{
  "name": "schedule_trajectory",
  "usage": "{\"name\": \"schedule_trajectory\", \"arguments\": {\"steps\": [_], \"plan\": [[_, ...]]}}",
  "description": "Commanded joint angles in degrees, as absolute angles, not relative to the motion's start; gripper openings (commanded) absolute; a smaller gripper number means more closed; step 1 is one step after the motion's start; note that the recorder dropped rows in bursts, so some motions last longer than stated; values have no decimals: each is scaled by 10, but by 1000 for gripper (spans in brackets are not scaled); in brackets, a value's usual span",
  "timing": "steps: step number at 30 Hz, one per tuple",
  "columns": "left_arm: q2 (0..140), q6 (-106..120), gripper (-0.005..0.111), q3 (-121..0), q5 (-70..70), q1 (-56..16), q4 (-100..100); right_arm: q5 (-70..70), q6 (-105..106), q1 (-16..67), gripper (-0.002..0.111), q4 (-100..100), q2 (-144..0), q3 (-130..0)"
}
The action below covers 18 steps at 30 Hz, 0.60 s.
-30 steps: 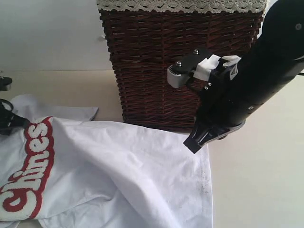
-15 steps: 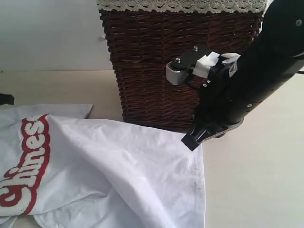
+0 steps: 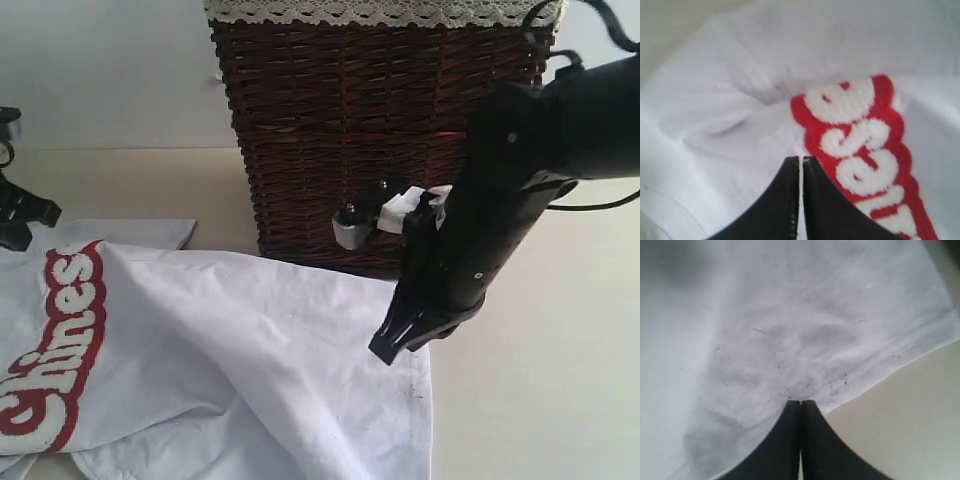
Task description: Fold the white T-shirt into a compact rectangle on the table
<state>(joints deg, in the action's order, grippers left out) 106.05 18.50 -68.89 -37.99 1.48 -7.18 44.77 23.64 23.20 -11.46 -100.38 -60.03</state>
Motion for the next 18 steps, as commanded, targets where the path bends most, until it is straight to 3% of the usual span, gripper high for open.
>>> {"name": "schedule_trajectory", "arguments": {"steps": [1, 9, 18], "plan": [[1024, 203, 5, -633, -392, 11, -123, 412, 220, 233, 0, -100, -1029, -604], [969, 256, 5, -560, -403, 11, -189, 405, 156, 233, 0, -49, -1090, -604], [907, 266, 5, -524, -398, 11, -219, 427, 69, 292, 0, 71, -1155, -604]]}}
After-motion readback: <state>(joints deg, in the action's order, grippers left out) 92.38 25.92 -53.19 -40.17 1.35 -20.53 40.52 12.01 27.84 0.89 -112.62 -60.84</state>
